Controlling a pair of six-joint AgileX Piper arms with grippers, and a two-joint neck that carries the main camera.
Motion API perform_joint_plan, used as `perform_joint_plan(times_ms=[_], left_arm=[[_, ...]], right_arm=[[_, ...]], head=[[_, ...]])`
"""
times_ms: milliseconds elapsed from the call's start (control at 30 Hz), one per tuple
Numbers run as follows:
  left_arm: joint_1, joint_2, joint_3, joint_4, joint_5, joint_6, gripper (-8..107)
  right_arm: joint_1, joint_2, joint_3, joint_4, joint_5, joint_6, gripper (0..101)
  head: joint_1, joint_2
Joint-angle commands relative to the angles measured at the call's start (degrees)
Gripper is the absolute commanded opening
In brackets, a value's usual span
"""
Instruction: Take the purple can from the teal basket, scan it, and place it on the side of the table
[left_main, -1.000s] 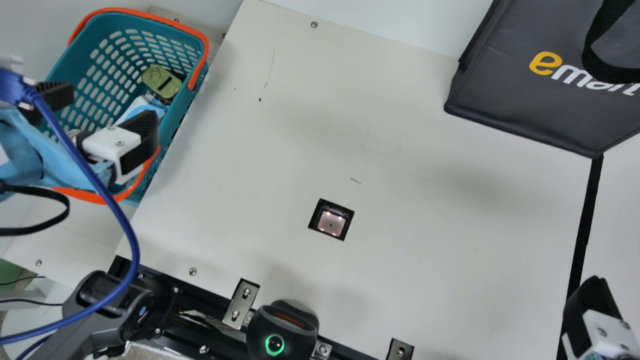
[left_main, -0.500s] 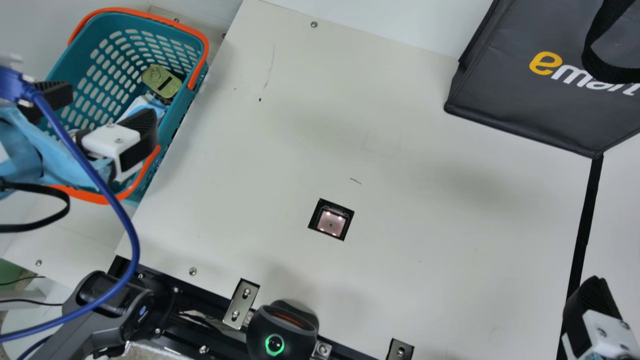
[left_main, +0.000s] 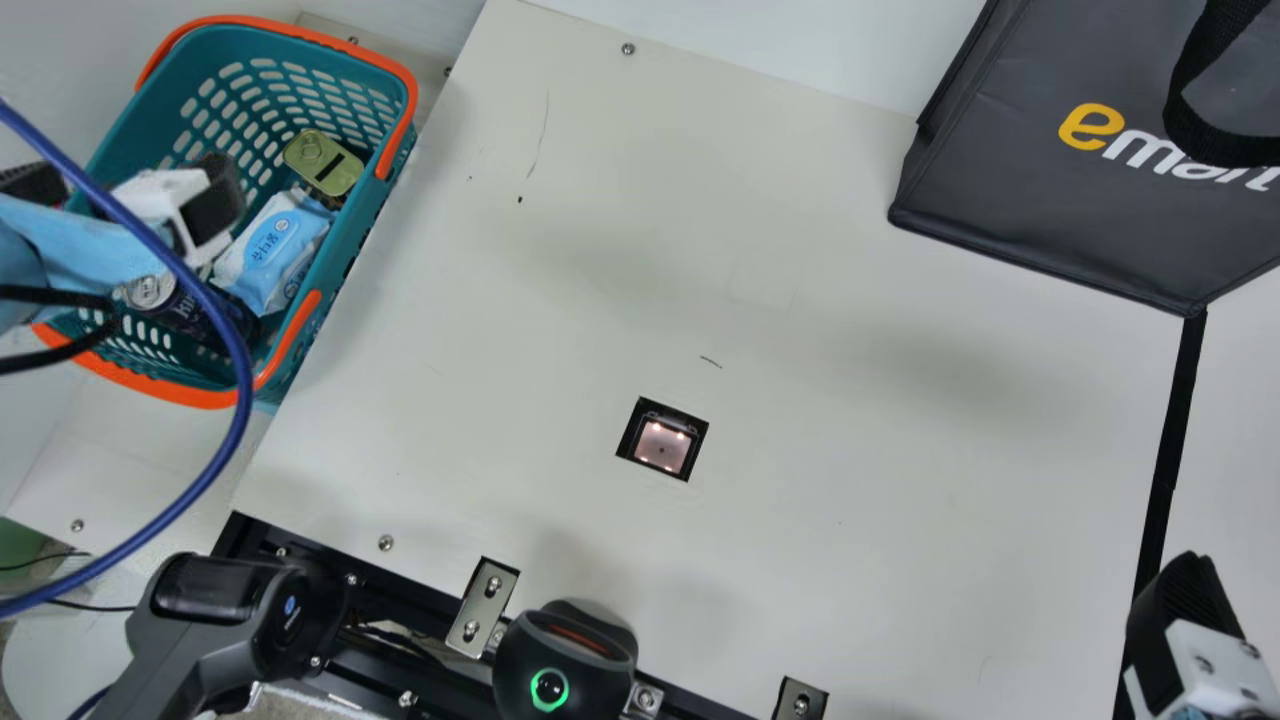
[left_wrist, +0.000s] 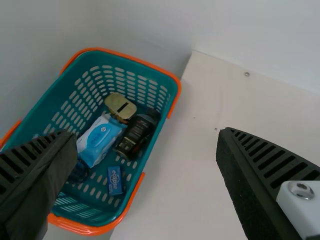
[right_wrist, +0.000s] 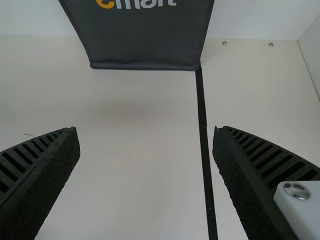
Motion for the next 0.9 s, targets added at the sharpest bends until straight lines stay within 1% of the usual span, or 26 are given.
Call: perform_joint_plan(times_ms=[0, 167, 367, 567, 867], left_arm=[[3.5, 0.3, 0.4, 0.1, -0.6, 0.0, 90], [6.5, 2.2, 1.2, -1.0, -1.9, 4.0, 90], [9.0, 6.2, 0.2, -4.3, -2.3, 13.1, 90], [13.8, 11.8, -2.4, -9.7, -2.0, 24.1, 90], [22.3, 22.1, -7.4, -17.5, -0.8, 40.5, 90]], right_arm=[[0.0, 0.0, 0.0, 0.0, 0.0, 0.0, 95], [0.0, 0.0, 0.0, 0.0, 0.0, 0.0, 95], [0.0, 0.0, 0.0, 0.0, 0.0, 0.0, 95], [0.0, 0.0, 0.0, 0.0, 0.0, 0.0, 95], [0.0, 0.0, 0.0, 0.0, 0.1, 0.0, 95]], head=[[-1.7, 0.2], [-1.7, 0.2], [-1.7, 0.2], [-1.7, 0.2], [-1.7, 0.2]])
